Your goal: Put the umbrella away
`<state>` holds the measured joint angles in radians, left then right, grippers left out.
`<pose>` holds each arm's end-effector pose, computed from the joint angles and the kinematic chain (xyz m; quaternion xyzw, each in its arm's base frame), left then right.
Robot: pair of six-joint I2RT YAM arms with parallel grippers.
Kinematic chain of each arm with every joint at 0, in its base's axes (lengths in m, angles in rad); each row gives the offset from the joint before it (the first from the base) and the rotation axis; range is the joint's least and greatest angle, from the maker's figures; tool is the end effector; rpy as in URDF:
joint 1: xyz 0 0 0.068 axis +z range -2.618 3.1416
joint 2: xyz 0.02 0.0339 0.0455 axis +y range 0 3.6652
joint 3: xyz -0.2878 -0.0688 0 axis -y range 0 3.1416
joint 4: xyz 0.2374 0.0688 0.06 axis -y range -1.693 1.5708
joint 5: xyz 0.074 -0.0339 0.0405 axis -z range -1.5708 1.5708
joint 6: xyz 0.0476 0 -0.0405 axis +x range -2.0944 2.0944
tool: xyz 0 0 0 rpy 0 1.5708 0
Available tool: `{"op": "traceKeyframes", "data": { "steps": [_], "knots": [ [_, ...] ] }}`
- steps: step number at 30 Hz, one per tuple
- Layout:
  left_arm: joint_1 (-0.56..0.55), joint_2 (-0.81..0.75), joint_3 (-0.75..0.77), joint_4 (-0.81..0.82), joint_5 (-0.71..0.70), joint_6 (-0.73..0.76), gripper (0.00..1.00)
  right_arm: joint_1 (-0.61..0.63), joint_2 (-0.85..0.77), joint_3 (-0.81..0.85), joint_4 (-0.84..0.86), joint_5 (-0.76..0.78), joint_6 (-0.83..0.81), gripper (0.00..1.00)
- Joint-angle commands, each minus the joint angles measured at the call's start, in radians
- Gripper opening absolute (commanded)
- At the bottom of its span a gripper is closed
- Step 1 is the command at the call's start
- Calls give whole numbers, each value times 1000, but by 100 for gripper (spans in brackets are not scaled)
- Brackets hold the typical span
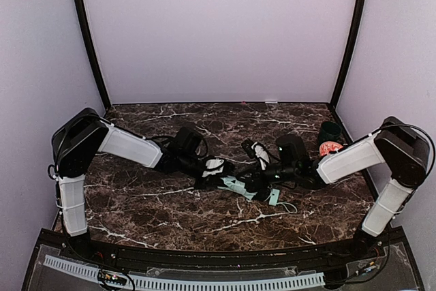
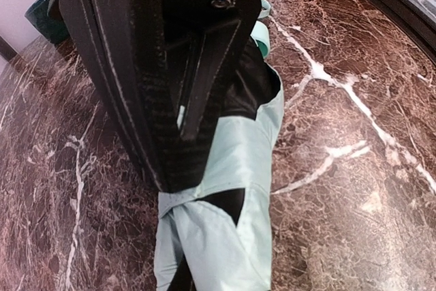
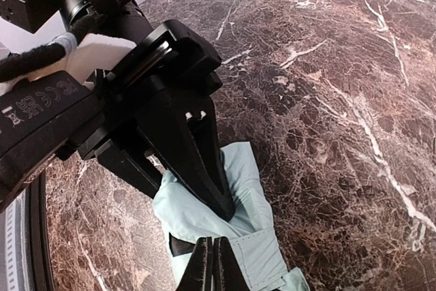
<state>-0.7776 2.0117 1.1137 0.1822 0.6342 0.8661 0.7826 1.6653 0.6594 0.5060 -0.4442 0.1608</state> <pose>0.2813 -0.3165 0.1518 0.7213 0.4940 -0.2660 0.4061 0.2179 0.2455 0.1755 -0.3636 0.7643 0.3949 0.3573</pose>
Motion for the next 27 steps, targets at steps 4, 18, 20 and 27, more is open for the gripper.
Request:
{"op": "traceKeyframes", "data": {
  "steps": [4,18,20,27],
  "knots": [
    [36,95,-76,-207,-231,-86,0,33,28,-21,-28,-115,120,7],
    [33,71,-115,-163,-237,-50,0,37,-147,46,-313,-299,10,34],
    [30,62,-126,-151,-238,-38,0,23,-224,84,-397,-261,-48,37],
    [17,48,-146,-139,-240,-6,0,-45,-188,267,-665,157,-243,57]
  ]
}}
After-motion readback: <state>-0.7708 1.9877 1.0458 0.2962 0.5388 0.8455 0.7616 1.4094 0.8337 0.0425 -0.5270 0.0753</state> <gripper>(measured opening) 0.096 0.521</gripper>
